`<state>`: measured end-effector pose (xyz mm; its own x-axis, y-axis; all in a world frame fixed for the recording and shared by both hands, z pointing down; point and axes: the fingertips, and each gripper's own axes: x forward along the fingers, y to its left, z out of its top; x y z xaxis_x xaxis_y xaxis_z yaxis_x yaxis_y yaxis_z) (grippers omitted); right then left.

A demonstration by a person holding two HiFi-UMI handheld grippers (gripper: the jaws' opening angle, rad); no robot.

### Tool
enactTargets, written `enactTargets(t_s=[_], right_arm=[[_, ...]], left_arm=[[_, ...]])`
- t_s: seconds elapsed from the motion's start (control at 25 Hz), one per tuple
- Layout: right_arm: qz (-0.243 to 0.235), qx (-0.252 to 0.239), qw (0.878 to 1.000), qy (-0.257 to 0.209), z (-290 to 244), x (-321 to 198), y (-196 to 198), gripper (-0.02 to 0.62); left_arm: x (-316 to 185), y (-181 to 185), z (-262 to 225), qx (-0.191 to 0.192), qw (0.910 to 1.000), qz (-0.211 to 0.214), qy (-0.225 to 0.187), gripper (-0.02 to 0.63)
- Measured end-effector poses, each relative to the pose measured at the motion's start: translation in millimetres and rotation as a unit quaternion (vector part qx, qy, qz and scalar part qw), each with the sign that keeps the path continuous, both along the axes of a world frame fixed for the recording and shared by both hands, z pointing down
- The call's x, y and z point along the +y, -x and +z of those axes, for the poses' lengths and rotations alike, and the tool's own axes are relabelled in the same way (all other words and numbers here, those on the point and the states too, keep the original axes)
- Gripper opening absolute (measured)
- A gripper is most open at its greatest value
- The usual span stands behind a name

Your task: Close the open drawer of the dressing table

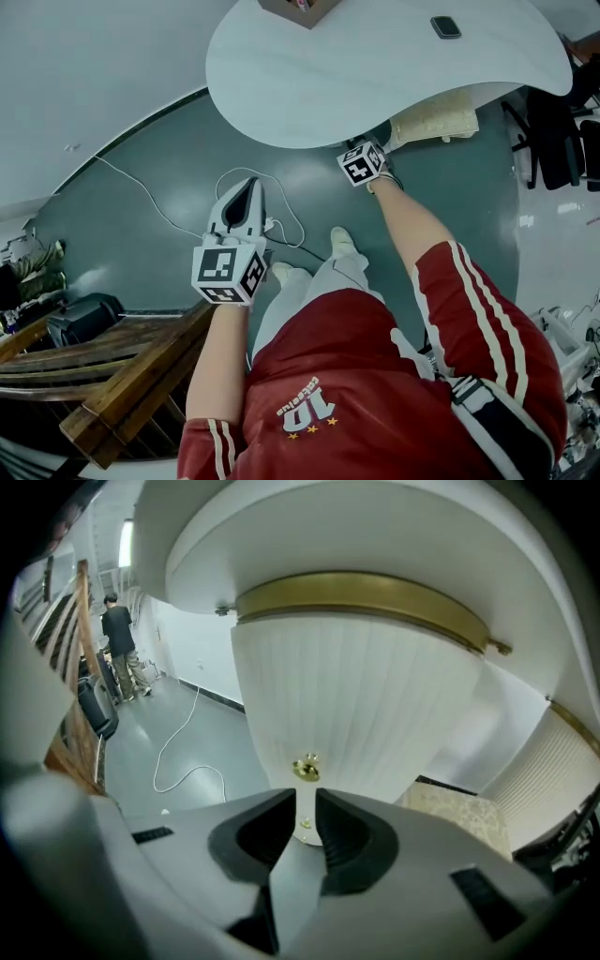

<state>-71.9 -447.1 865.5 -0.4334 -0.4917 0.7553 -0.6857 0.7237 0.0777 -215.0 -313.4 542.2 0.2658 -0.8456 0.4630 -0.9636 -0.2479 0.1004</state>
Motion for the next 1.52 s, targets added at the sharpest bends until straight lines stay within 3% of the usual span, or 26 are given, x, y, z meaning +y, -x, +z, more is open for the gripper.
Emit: enactTargets(t_s=[0.24, 0.44, 0.76, 0.92, 1.08, 1.32, 1.52], right_arm=[[0.022, 0.009, 1.000, 0.012, -4.8, 28.7, -16.7, 0.075], [0.082, -0.017, 0.996, 0.012, -30.7, 57.4, -23.7, 0.069], [0.114, -0.091, 0.988, -0.039, -123.5, 112.5, 4.4, 0.054], [0.103, -0.127, 0.983, -0.084, -182.5, 146.0, 17.2, 0.044], [0.090, -0.169, 0.972, -0.138, -259.1, 178.4, 30.7, 0.042], [0.089, -0.285, 0.942, -0.154, -389.6, 243.6, 45.8, 0.043], [0.057, -0.326, 0.927, -0.175, -477.7, 287.7, 38.5, 0.042]], left_arm=[[12.3, 7.3, 0.0, 0.009, 0.9999, 0.005, -0.006, 0.002], [36.6, 11.2, 8.2, 0.019, 0.9997, 0.014, -0.011, 0.002], [82.0, 46.2, 4.0, 0.058, 0.9979, -0.007, -0.027, 0.002], [109.7, 58.2, -19.3, 0.077, 0.9956, -0.007, -0.053, 0.002], [141.6, 61.6, -58.8, 0.078, 0.9925, 0.014, -0.093, 0.002], [190.4, 70.0, -118.5, 0.081, 0.9849, 0.051, -0.144, 0.002], [222.2, 80.2, -169.3, 0.097, 0.9784, 0.048, -0.176, 0.002]])
